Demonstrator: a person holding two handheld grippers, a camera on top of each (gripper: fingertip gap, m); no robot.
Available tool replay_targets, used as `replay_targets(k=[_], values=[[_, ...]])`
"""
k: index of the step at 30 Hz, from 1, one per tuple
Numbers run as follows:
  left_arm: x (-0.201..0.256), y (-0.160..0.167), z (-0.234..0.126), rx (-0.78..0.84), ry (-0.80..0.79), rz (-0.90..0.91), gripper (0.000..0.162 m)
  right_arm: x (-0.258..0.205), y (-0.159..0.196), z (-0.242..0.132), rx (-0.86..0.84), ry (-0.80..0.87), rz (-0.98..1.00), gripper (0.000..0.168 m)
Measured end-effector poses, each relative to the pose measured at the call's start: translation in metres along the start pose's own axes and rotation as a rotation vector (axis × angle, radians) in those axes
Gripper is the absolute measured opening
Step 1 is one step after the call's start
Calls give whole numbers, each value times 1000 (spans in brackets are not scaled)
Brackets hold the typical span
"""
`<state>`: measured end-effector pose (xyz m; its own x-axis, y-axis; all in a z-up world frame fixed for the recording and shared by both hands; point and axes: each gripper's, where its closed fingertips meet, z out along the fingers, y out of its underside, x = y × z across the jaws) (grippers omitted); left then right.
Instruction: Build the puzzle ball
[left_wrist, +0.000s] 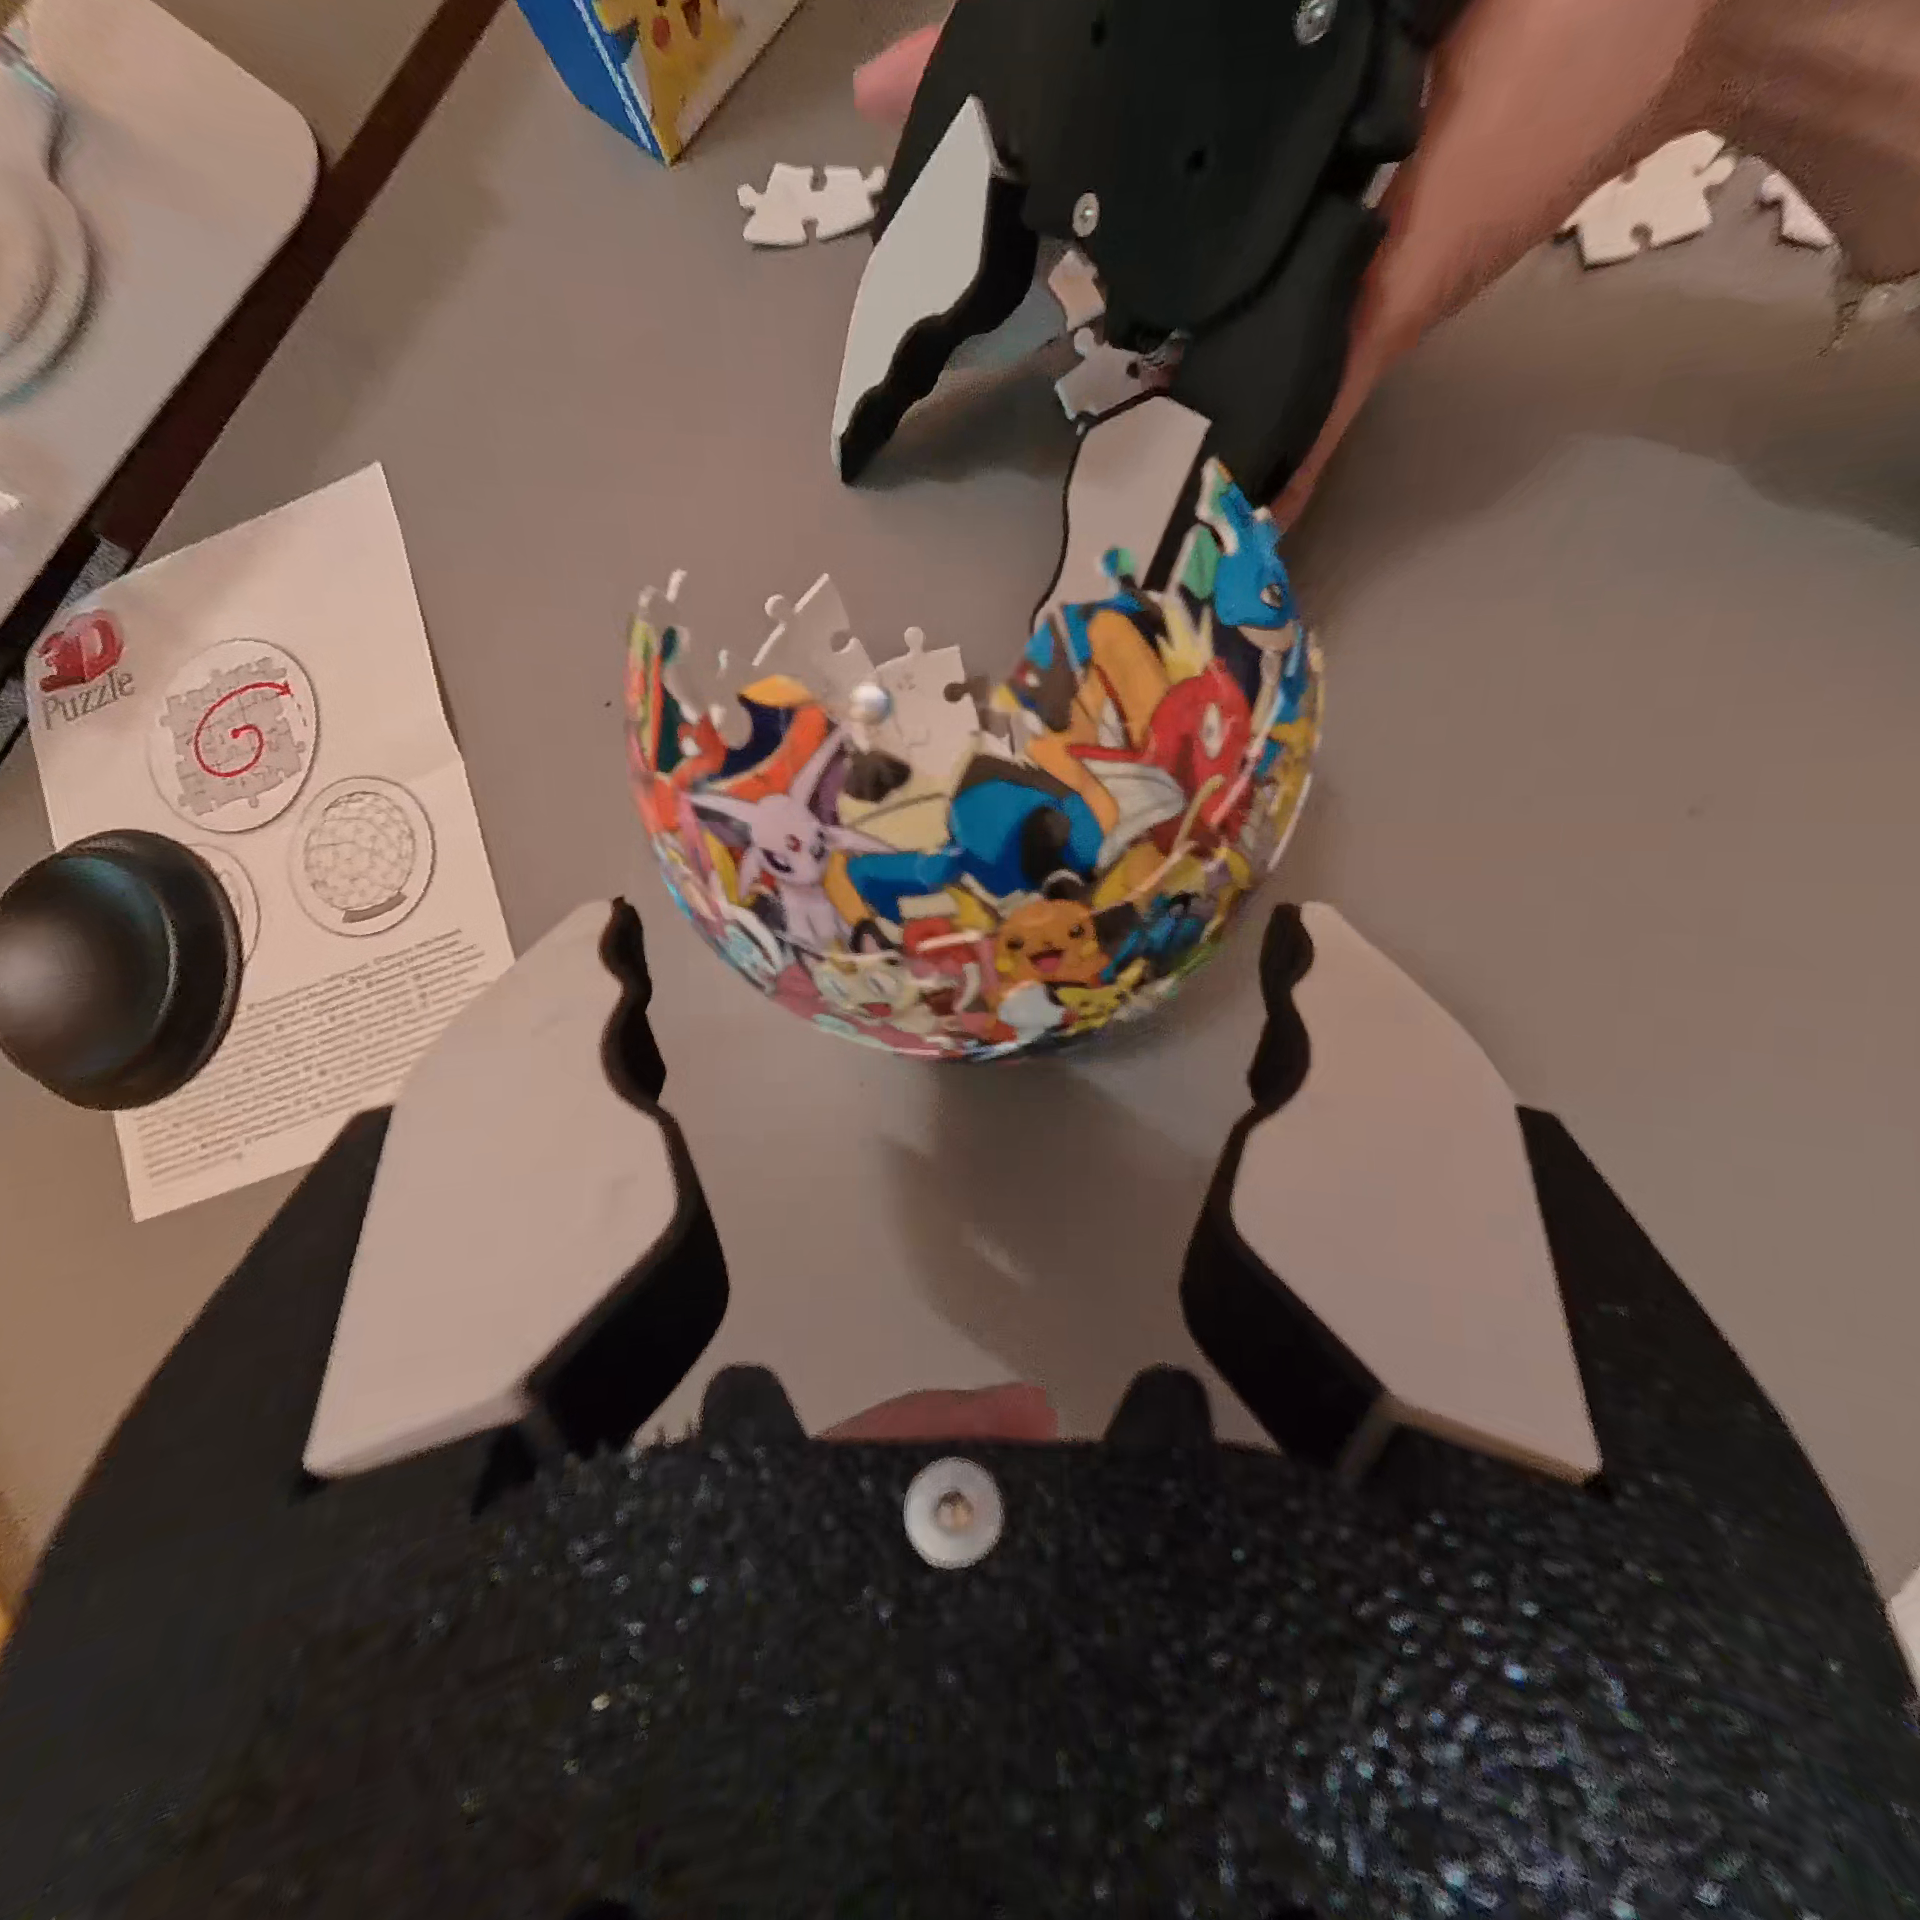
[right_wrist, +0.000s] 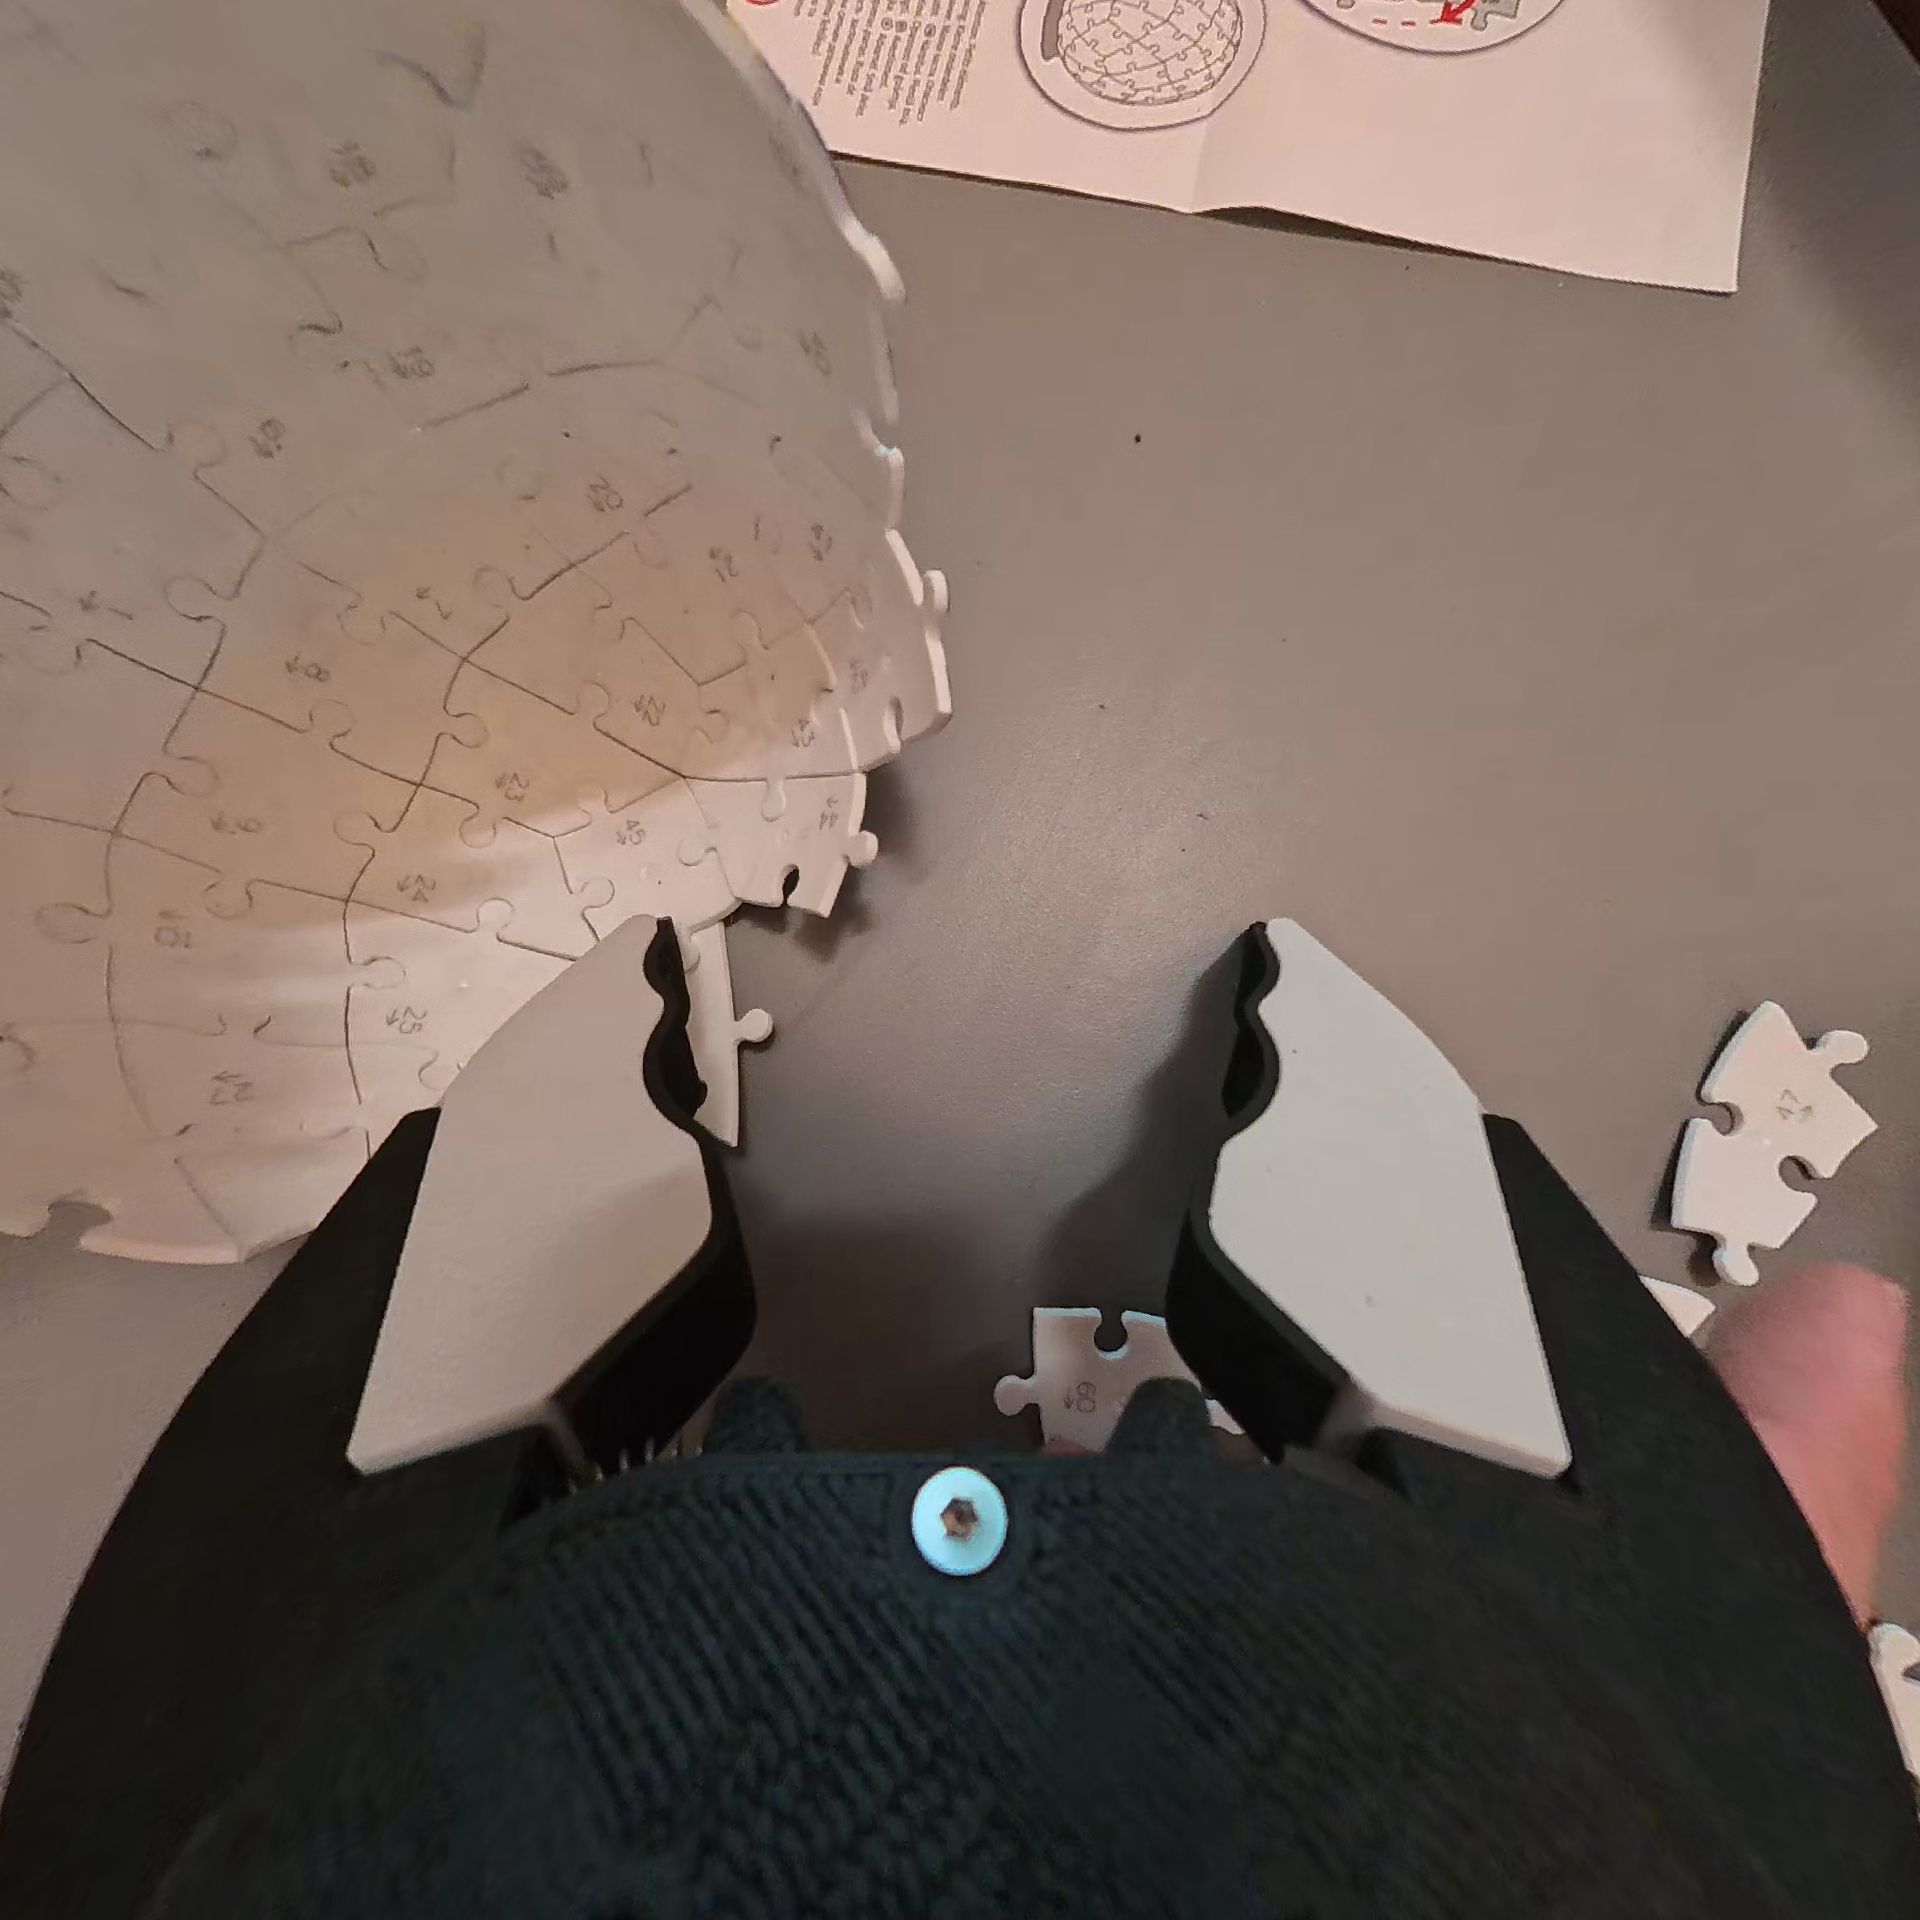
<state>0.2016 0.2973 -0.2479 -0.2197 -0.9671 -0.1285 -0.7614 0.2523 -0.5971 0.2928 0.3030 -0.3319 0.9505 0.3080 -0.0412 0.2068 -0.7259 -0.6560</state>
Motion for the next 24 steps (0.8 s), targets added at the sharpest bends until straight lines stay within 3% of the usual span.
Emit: replay_targets(k=[1, 12, 24], values=[[3, 2, 0, 14, -12, 2, 112, 0, 0, 0, 0, 0, 0, 101], [0, -7, 12, 118, -102, 14, 115, 0, 0, 0, 0, 4, 3, 101], [-4, -6, 17, -3, 0, 205, 114, -3, 3, -3, -16, -32, -19, 106]])
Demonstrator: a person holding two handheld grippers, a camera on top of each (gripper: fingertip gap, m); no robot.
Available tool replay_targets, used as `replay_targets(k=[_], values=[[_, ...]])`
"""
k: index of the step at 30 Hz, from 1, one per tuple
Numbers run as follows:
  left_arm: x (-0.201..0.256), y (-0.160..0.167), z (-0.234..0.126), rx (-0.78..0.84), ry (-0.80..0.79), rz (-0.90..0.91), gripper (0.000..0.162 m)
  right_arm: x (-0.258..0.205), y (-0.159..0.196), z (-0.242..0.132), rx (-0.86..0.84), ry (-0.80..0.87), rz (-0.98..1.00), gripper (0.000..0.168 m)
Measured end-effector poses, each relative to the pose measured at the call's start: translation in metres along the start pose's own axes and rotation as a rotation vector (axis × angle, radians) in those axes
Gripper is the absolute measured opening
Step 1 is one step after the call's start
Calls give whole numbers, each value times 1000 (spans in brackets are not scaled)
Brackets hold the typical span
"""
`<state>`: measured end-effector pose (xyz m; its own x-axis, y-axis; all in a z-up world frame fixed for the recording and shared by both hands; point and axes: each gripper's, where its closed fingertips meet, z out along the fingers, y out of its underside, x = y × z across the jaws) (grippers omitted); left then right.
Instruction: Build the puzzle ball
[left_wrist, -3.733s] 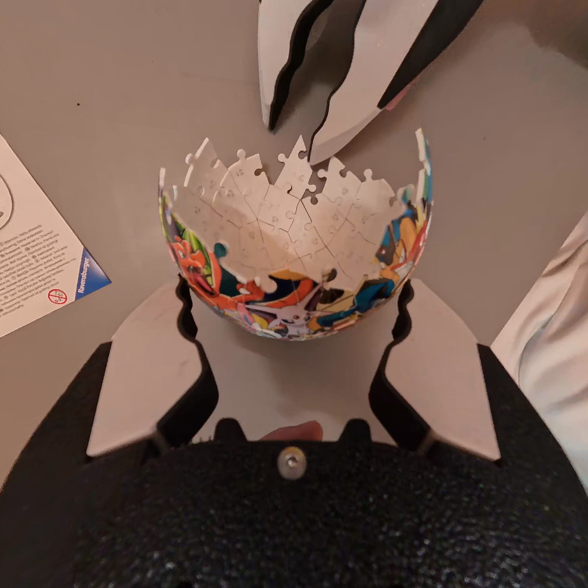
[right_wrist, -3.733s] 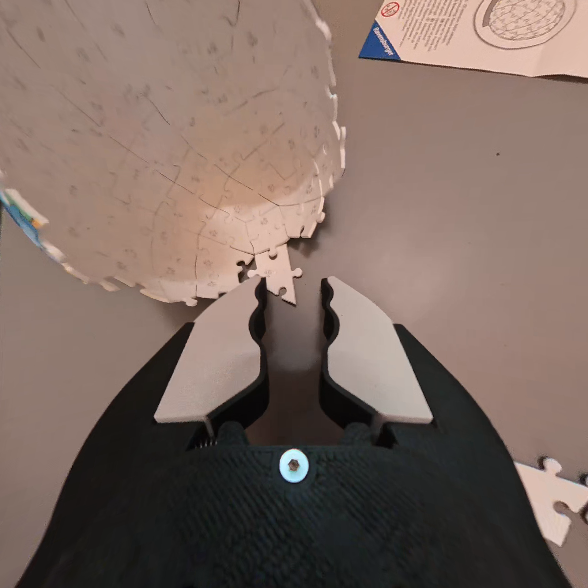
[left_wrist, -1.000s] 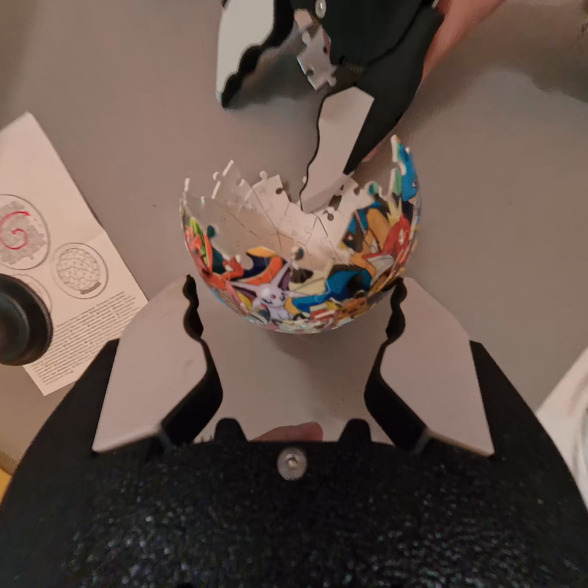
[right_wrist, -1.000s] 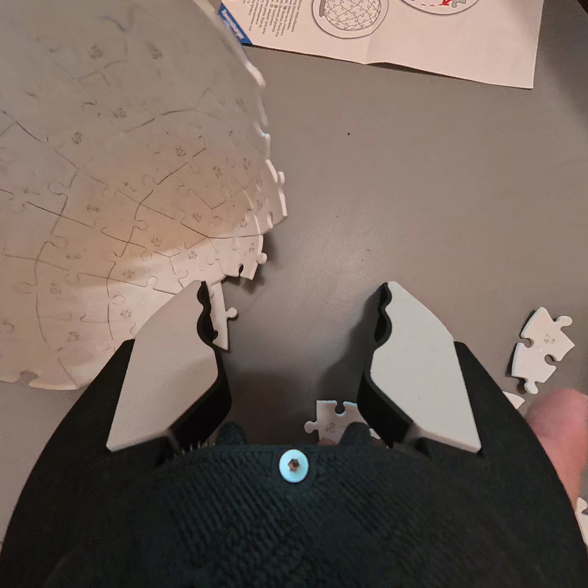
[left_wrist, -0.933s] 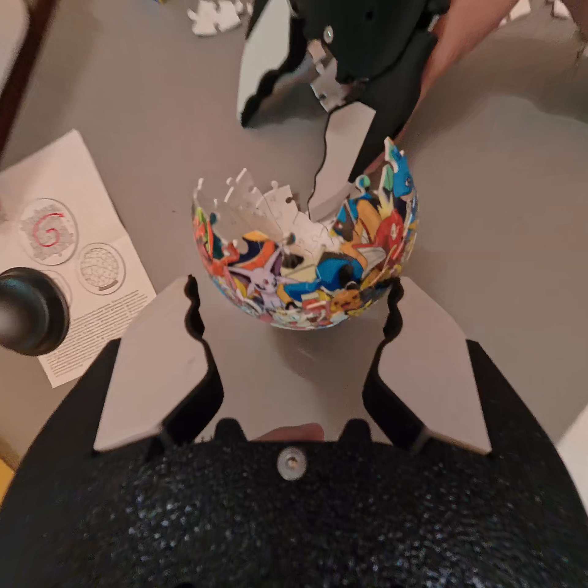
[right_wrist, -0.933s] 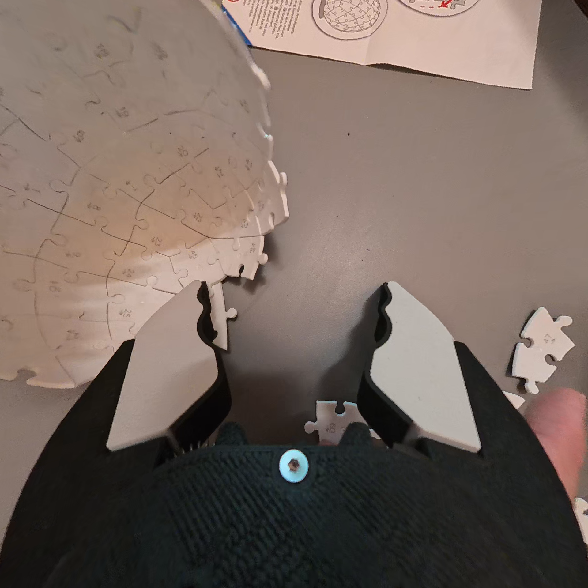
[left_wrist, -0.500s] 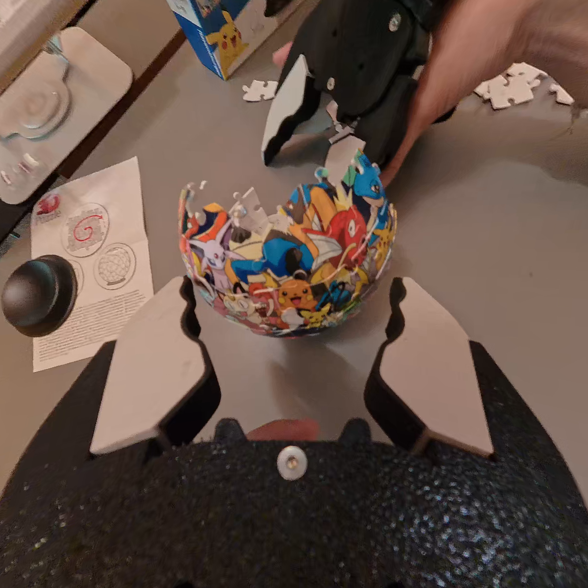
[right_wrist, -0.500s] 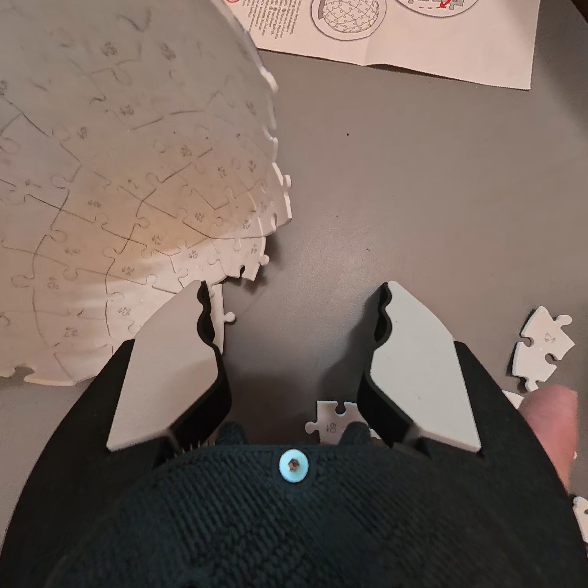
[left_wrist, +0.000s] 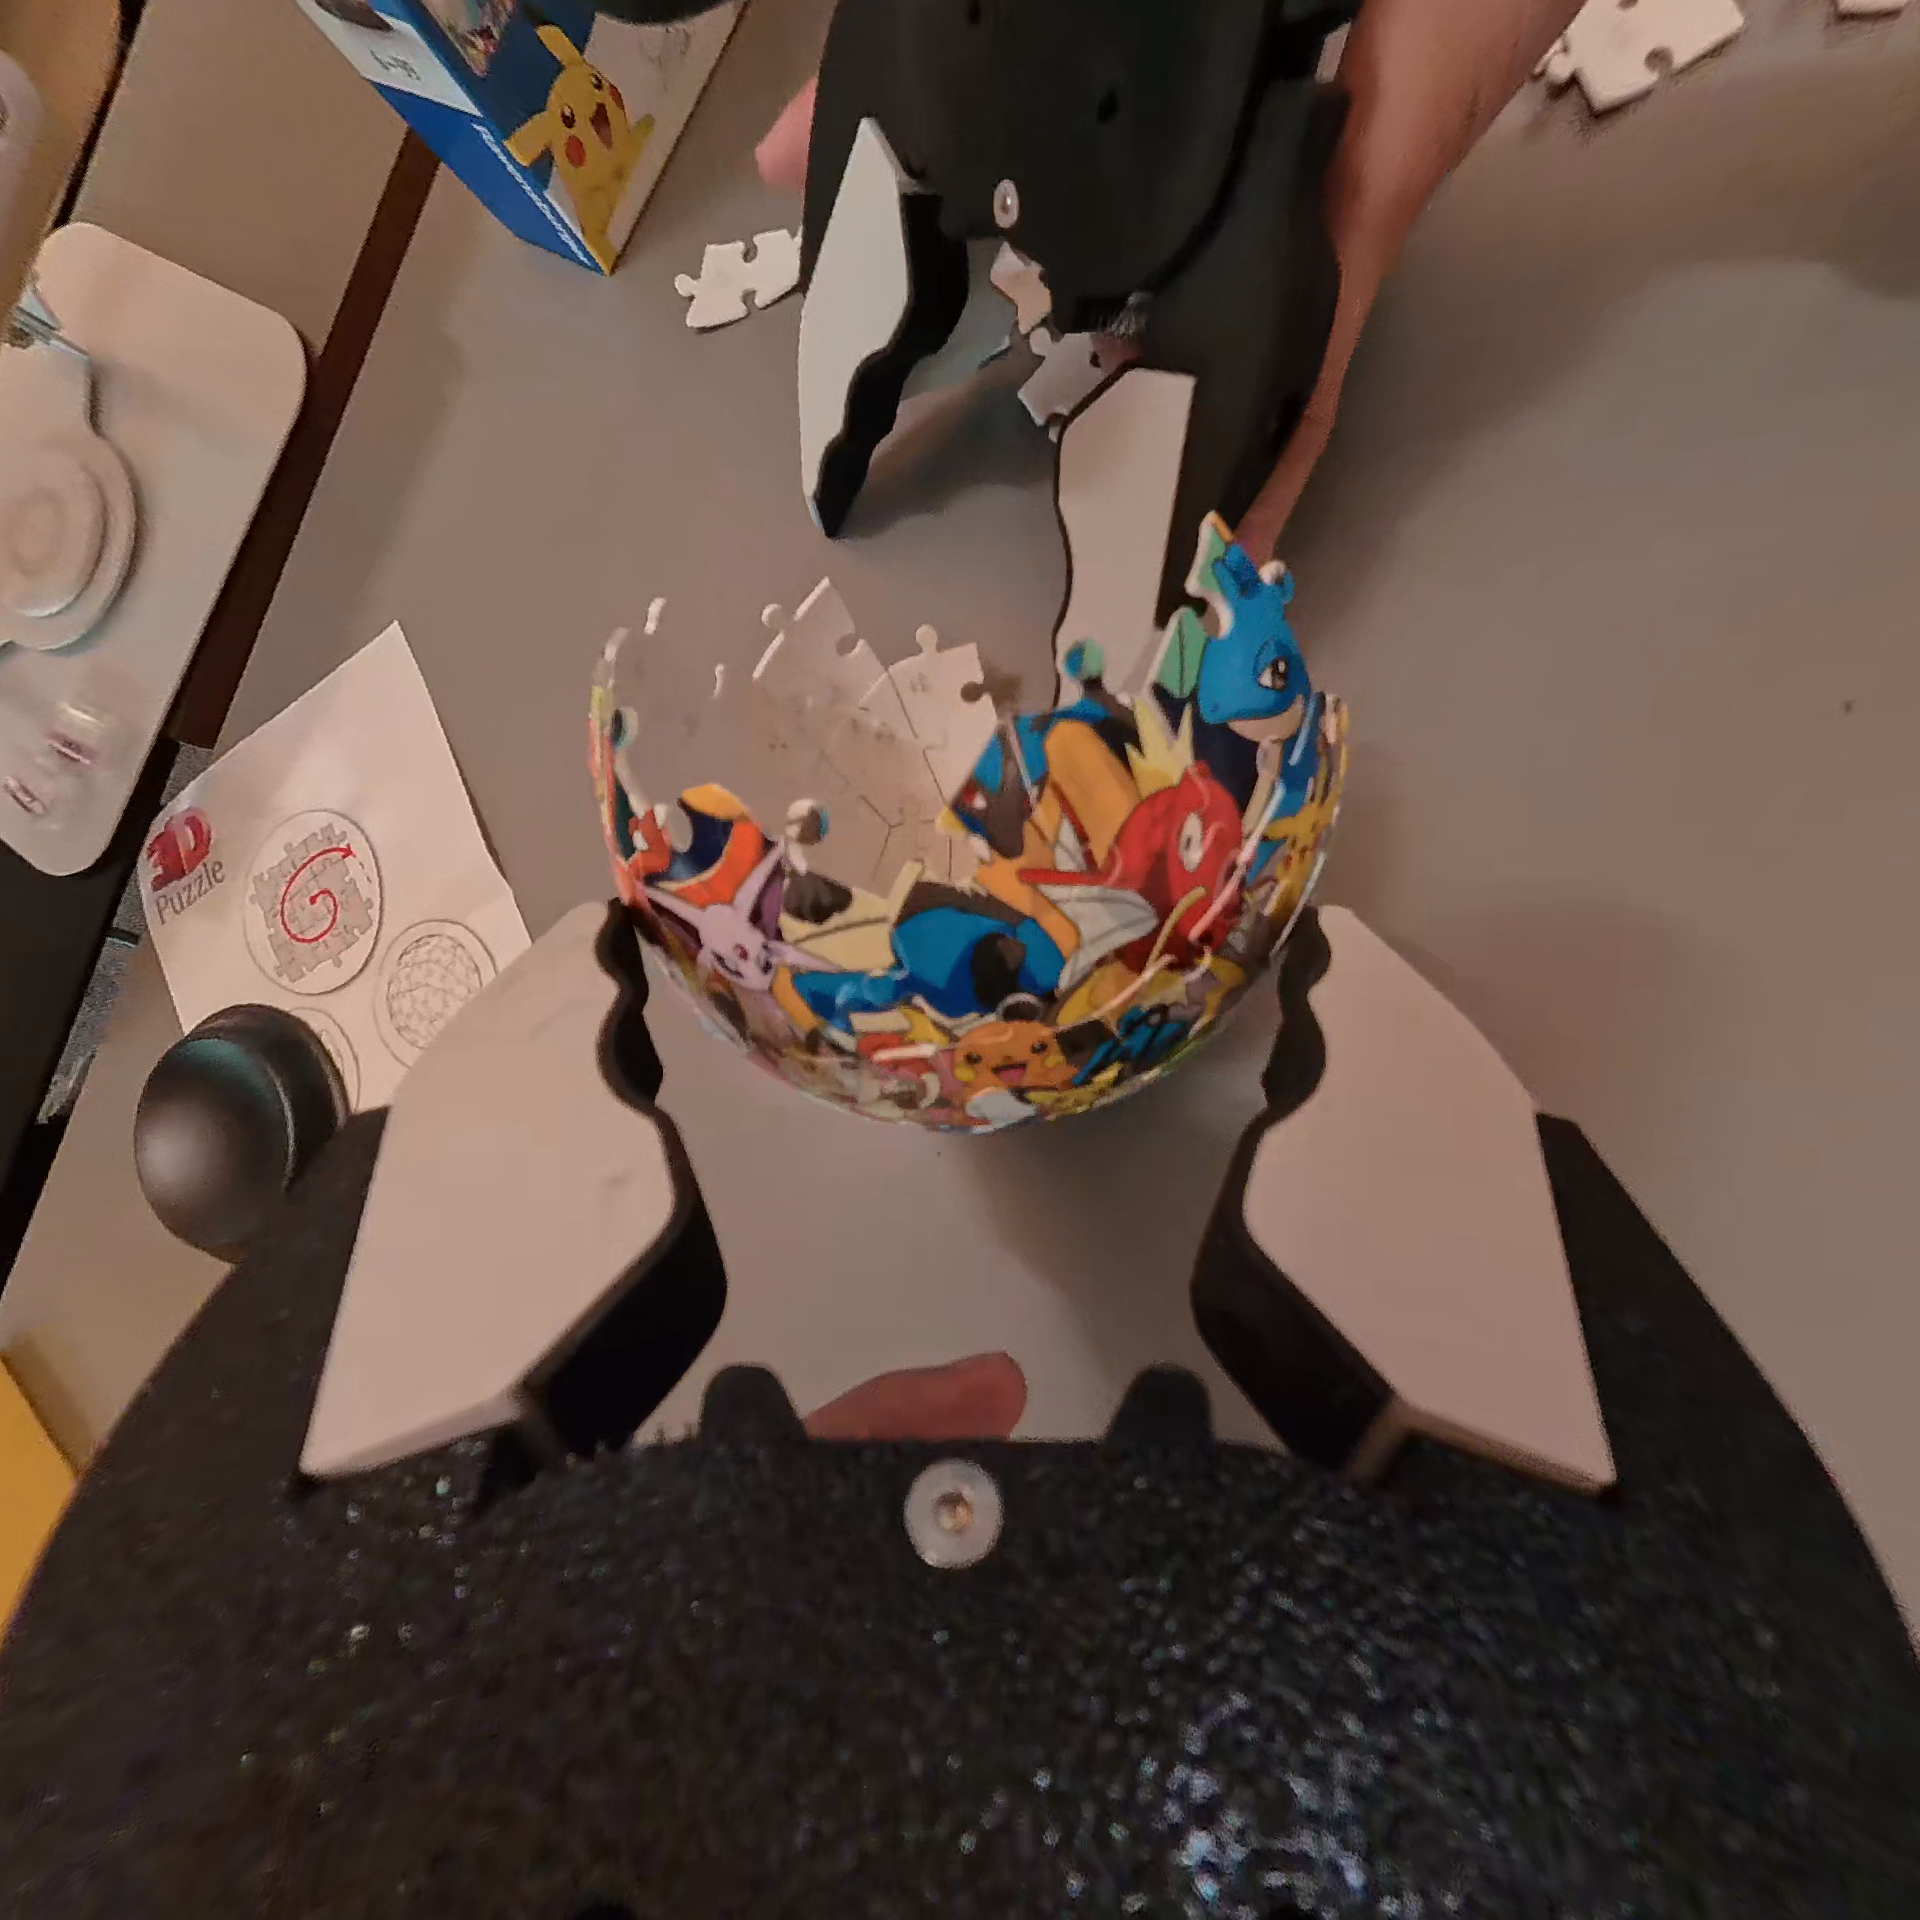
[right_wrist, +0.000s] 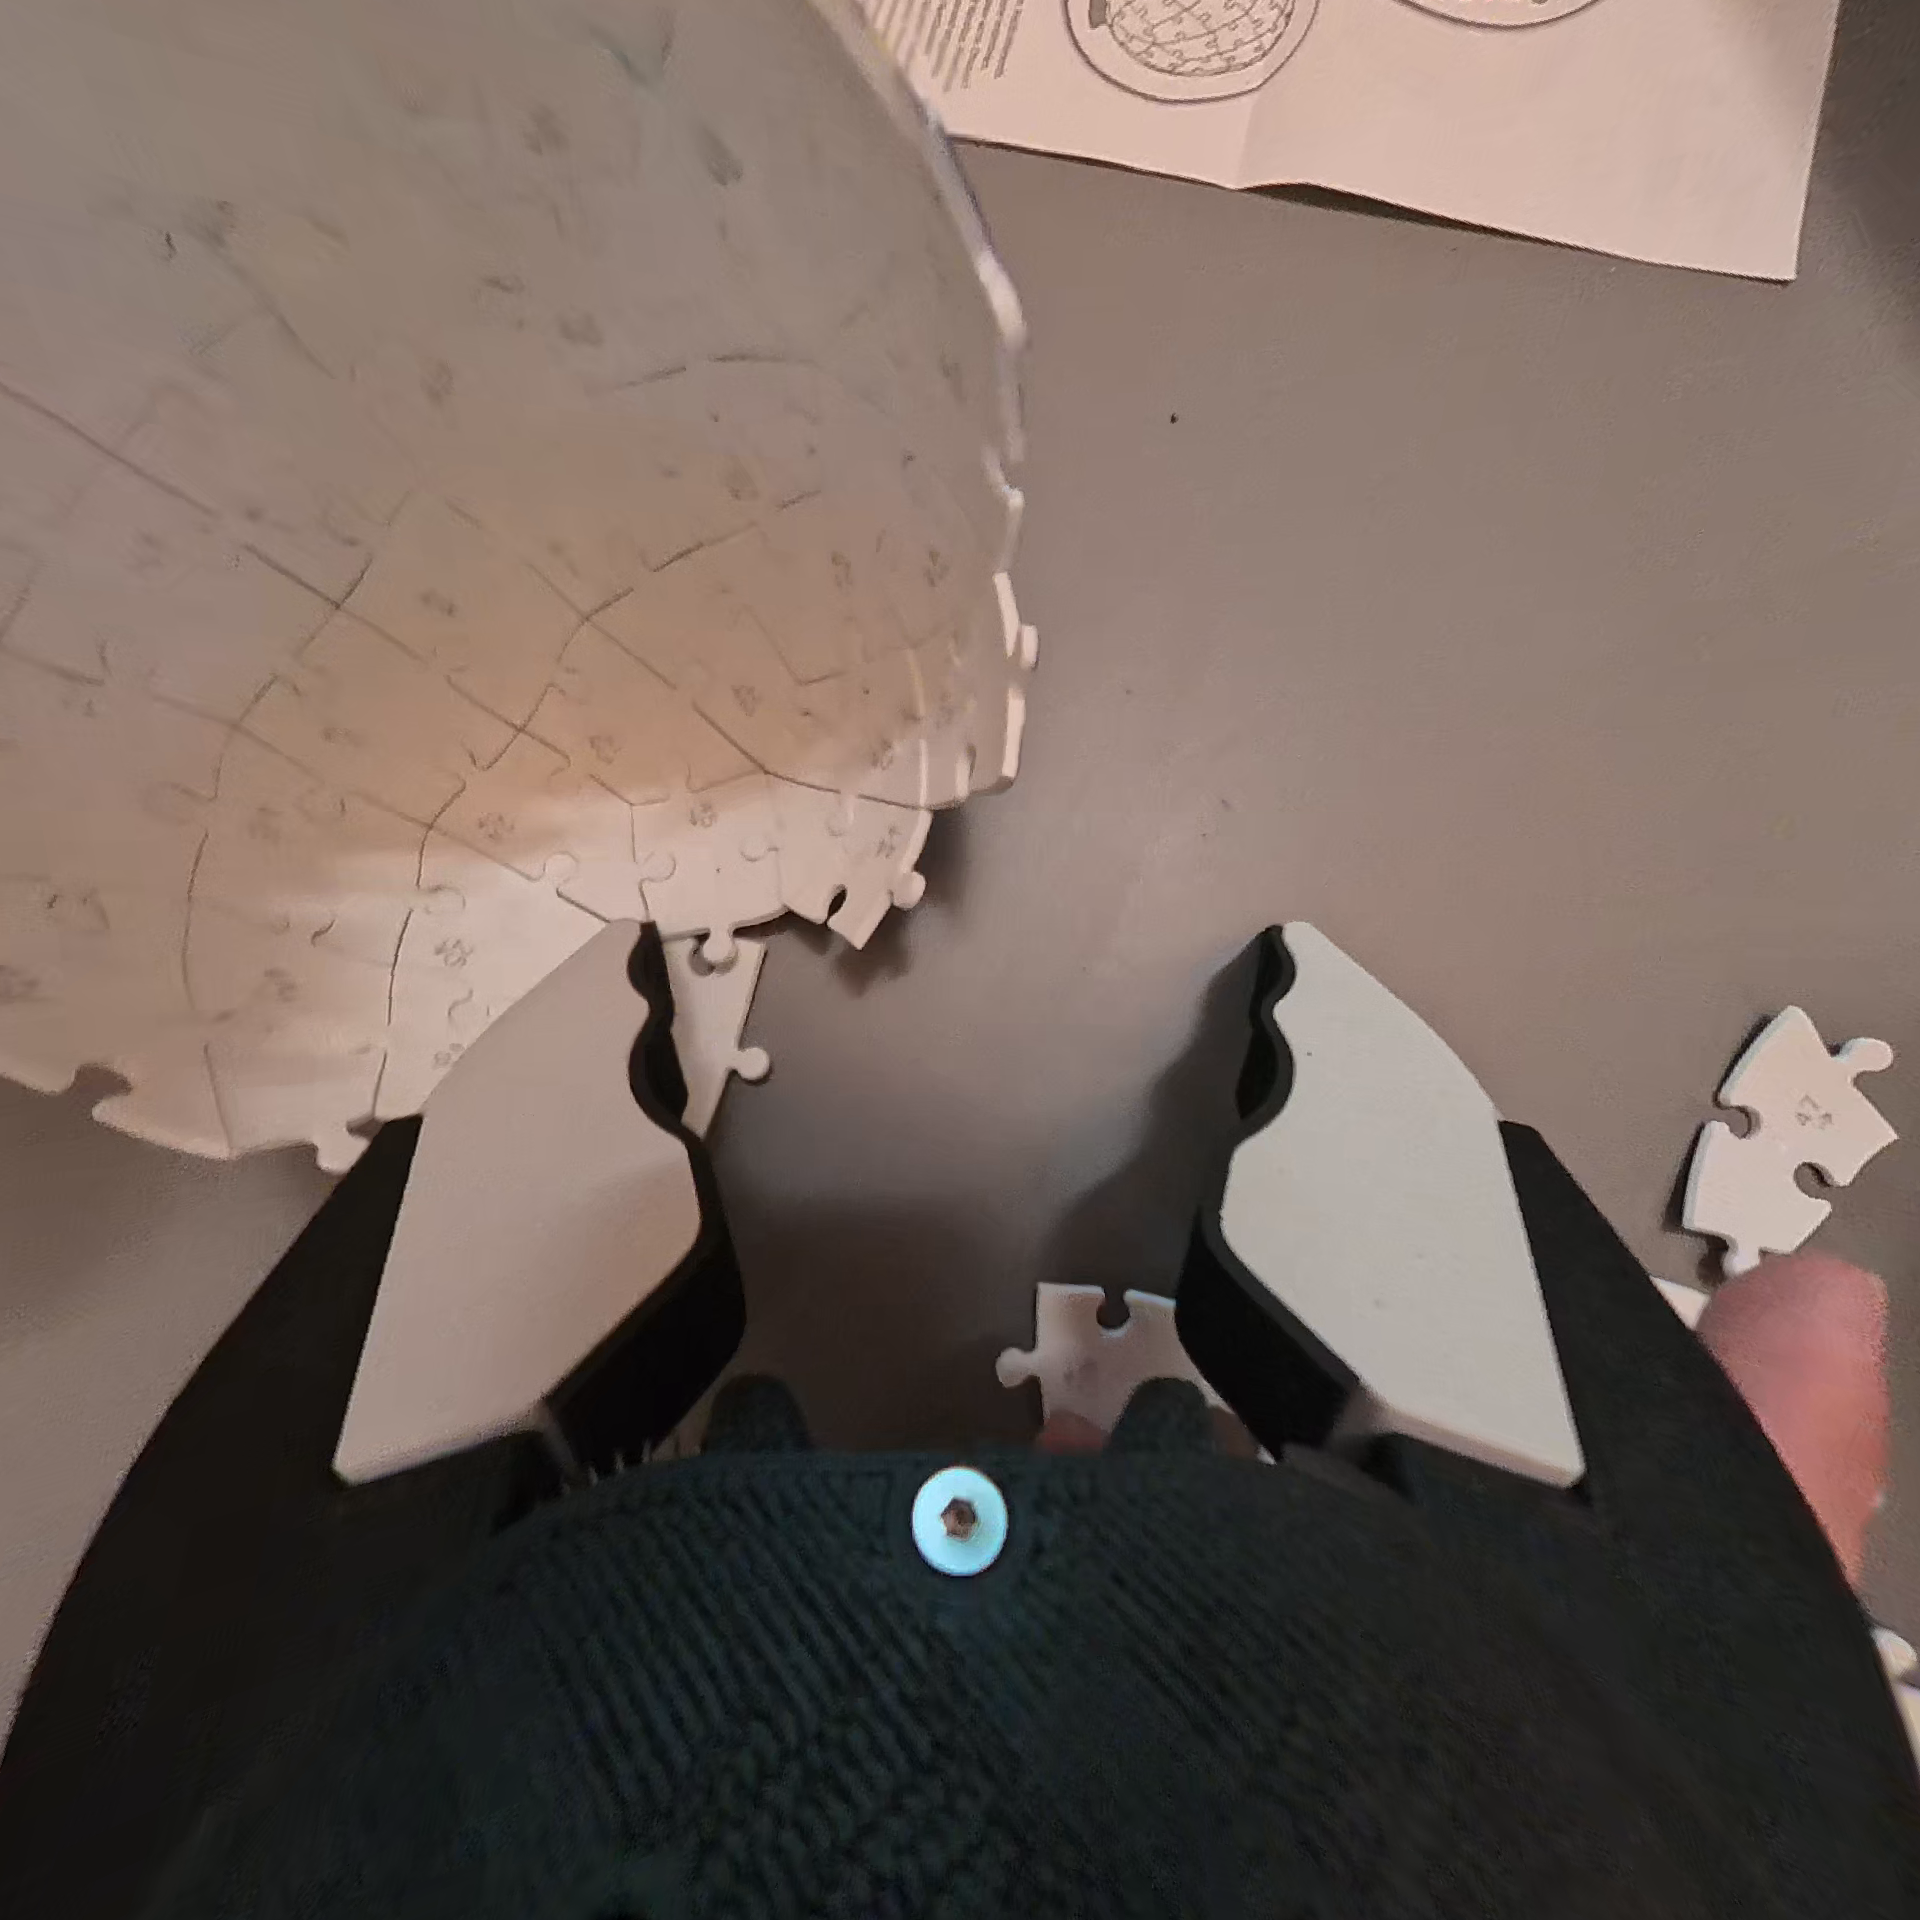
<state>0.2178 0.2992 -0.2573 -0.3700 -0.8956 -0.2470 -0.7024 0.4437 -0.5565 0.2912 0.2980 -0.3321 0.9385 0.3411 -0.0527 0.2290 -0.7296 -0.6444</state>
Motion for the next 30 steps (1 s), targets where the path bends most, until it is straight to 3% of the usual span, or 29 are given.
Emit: replay_targets(k=[8, 12, 24, 30], values=[[-3, -3, 0, -37, 25, 47, 112, 10, 18, -24, -56, -3, -39, 97], [-3, -4, 0, -56, 34, 85, 112, 0, 14, -16, -48, -42, -56, 98], [-14, -8, 2, -120, 40, 211, 107, 23, 20, -25, -87, 89, -109, 100], [-17, -16, 3, -107, 22, 218, 103, 21, -1, -34, 46, 59, -34, 94]])
